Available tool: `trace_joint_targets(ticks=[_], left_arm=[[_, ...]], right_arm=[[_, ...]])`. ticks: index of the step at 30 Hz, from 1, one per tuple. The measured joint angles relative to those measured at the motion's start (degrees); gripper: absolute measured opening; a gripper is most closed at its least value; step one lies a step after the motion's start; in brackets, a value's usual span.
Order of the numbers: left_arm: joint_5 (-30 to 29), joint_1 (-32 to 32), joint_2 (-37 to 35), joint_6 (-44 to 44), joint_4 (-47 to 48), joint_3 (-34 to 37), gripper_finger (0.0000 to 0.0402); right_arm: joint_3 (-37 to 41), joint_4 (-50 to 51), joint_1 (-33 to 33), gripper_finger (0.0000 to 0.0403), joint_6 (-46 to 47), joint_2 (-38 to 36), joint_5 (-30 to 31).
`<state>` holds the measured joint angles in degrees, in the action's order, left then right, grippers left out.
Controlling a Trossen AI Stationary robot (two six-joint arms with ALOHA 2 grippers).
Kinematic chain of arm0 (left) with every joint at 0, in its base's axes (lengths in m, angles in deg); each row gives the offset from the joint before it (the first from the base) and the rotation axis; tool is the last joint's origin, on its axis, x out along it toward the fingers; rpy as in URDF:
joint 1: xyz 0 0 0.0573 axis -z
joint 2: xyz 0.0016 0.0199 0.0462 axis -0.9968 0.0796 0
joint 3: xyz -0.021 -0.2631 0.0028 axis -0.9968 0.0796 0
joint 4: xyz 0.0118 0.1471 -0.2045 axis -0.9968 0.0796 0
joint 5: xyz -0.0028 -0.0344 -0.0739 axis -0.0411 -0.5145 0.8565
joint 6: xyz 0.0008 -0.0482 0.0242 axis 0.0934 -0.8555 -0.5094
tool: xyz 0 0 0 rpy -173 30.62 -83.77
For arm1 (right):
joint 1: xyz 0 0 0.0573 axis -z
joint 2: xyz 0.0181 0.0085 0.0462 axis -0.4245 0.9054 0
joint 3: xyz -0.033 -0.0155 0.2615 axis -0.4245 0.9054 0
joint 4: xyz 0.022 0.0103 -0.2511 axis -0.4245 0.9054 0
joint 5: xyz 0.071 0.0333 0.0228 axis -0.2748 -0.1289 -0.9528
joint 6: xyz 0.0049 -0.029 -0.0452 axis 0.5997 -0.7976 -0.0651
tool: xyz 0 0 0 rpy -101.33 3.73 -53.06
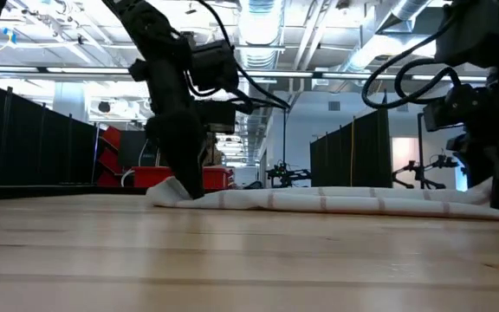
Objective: Roll towel
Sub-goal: Roll the white checkered towel
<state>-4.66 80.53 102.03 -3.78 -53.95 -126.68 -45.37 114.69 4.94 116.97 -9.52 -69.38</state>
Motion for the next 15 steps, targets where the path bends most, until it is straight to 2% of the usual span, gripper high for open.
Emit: trace_joint_targets(ticks=[9, 15], left_arm=[[-17.36, 13.53, -1.64, -11.11, 9.07, 0.00, 0.0145], [-25.23, 15.56, -7.68, -7.89, 9.35, 0.04, 0.0145]], right_arm=[[0.00, -1.86, -11.55, 0.0214, 0.89, 0.02, -3.58], [-2.79, 2.94, -15.57, 0.0214, 6.51, -0.04, -4.13]])
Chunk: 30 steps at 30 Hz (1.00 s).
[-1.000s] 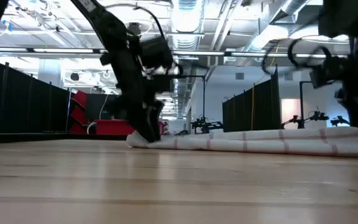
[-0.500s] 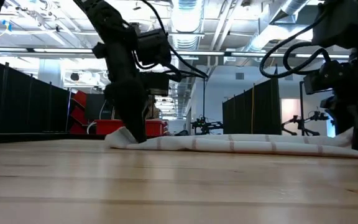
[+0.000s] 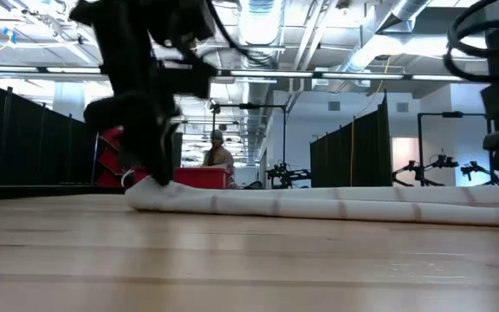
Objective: Roll towel
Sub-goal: Roll the white checkered towel
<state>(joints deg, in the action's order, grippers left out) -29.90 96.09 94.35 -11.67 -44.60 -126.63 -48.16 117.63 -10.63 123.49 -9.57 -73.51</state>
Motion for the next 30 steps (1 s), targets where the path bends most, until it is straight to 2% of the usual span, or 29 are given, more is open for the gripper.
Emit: trace_joint_targets(ticks=[4, 8, 13, 15, 17, 22, 30], left_arm=[[-1.01, -0.99, -5.55, 9.04, 0.32, -0.02, 0.0145], [2.22, -1.03, -7.88, 18.41, -0.09, -0.10, 0.0145], [2.90, -1.27, -6.63, 22.85, 0.09, -0.09, 0.0145], [2.92, -1.45, -6.04, 22.86, 0.44, -0.09, 0.0145], [3.02, -1.58, -5.91, 21.67, 1.00, -0.09, 0.0145], [3.89, -1.56, -5.91, 19.59, 1.11, -0.09, 0.0145], [6.97, -1.56, -4.72, 20.07, -1.15, -0.09, 0.0145]], right_arm=[[-4.09, -0.48, -0.70, 0.0214, 0.88, -0.02, 0.23], [-7.25, 0.86, 0.24, 0.0214, 0.88, -0.06, 1.00], [-10.12, 18.81, 1.69, 0.0214, 5.22, -0.07, 4.69], [-10.57, 20.51, 2.50, 0.0214, 6.63, -0.14, 4.85], [-11.24, 17.46, 2.49, 0.0214, 7.40, -0.17, 3.94], [-13.15, 0.36, 0.38, 0.0214, 3.86, 0.27, 5.13], [-12.53, 3.26, -0.69, 0.0214, 4.28, 9.14, 3.92]])
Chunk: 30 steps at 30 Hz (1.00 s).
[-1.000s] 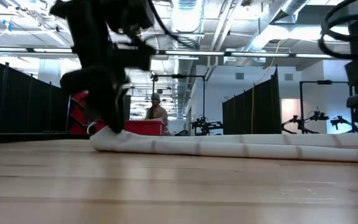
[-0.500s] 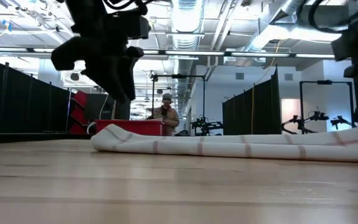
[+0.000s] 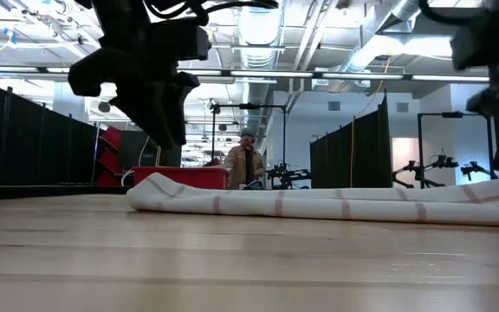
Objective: Roll towel
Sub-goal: Roll the white checkered towel
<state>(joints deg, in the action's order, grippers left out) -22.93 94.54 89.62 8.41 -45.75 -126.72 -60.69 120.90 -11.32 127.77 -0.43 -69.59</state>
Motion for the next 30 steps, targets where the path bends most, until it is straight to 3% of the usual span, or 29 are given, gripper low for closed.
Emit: trace_joint_targets(ticks=[8, 13, 17, 23, 30], left_arm=[[-0.11, 0.00, 7.11, 2.84, -3.13, 0.04, 0.0145], [-0.07, 0.00, 10.76, 3.20, -5.28, 0.05, 0.0145], [2.31, 0.37, 11.20, 2.85, -6.78, 0.02, 0.0145], [6.28, 1.55, 8.77, 1.55, -0.82, 0.01, 0.0145], [6.29, 3.65, 9.41, -6.58, -4.67, -0.02, 0.0145]], right_arm=[[0.00, 1.66, 0.89, 0.0214, -0.07, 7.74, -0.02], [-0.17, 1.78, 0.91, 0.0214, 1.23, 8.63, 0.03], [-0.09, 1.66, 0.91, 0.0214, 2.12, 8.41, 0.48], [-0.07, 1.66, 0.91, 0.0214, 2.77, 8.41, 0.69], [-0.04, 1.66, 0.82, 0.0214, 2.82, 8.41, 0.90]])
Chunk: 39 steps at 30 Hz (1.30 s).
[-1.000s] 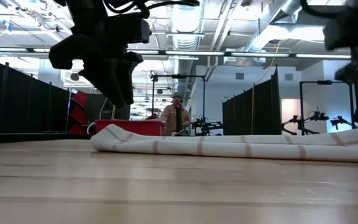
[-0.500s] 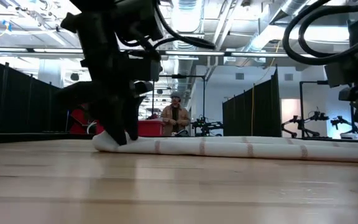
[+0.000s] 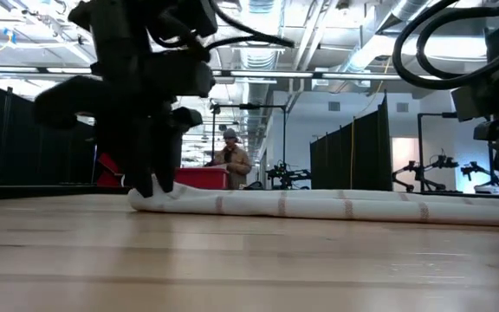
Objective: Roll towel
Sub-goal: Roll the white checkered towel
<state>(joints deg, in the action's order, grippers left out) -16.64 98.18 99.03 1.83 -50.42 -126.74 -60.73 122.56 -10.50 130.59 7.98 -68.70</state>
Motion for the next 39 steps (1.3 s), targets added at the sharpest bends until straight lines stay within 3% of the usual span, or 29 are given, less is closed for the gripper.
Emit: trace_joint_targets(ticks=[4, 10, 16, 21, 25, 31, 39], left_arm=[[-0.94, -0.11, 0.00, -5.22, -1.11, 0.00, 0.0147], [-2.21, 0.13, 4.26, -4.77, -2.03, -0.18, 0.0147], [-8.13, 0.20, 6.78, -7.22, -2.73, -0.33, 0.0146], [-9.93, -0.23, 6.65, -6.38, -3.81, -1.49, 0.0102], [-9.85, -0.25, 6.78, -6.15, -3.32, -1.65, 0.0018], [-7.52, -0.30, 5.32, -9.47, -1.00, -1.57, 0.0002], [1.81, -2.53, -5.49, -14.07, 3.65, -1.41, 0.0001]], right_arm=[[0.00, -0.01, -0.44, 0.0214, 0.21, 0.00, 0.30], [0.04, 0.02, -0.48, 0.0214, 0.13, 0.00, 0.41], [0.04, 0.13, -0.48, 0.0214, 0.27, 0.02, 0.37], [0.04, -0.07, -0.59, 0.0206, 1.46, 0.15, 0.25], [0.04, -0.39, -0.95, 0.0151, 3.12, 0.20, 0.19], [0.09, -3.63, -3.02, 0.0015, 7.59, 0.23, -0.20], [-6.25, -5.82, -4.55, 0.0010, 12.13, 0.03, -2.98]])
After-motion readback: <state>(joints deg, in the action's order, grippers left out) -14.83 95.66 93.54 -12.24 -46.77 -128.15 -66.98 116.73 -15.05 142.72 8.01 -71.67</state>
